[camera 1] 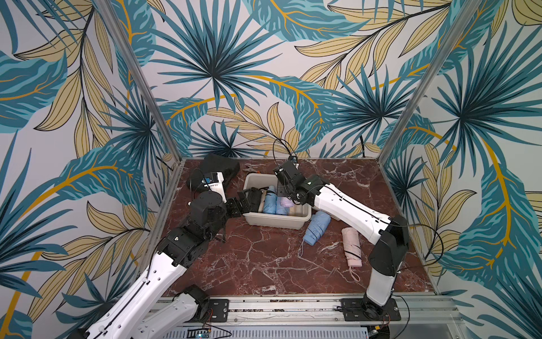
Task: Put the umbrella into the storage box
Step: Place the umbrella in the storage box.
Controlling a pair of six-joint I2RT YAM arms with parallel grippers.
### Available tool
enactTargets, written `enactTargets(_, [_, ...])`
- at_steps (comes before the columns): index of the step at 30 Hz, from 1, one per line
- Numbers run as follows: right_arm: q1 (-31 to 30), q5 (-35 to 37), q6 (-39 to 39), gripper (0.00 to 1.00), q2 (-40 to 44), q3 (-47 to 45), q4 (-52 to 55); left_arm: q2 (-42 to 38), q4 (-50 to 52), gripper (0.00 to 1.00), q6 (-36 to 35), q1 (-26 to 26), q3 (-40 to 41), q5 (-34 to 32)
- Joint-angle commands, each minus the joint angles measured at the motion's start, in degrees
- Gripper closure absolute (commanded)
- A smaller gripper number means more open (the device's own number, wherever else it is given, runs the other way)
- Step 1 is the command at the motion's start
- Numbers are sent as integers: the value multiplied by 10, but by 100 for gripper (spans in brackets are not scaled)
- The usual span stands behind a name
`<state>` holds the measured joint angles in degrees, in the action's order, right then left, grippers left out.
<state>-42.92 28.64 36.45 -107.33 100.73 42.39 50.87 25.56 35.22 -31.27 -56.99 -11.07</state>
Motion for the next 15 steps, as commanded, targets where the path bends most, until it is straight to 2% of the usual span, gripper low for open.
enactTargets(1, [6, 77, 24, 76, 2, -18, 28, 12, -35, 2, 5, 5, 8, 22])
enactTargets(15, [20, 21, 68, 72, -69, -50, -3, 7, -94, 0, 47, 25, 81, 65])
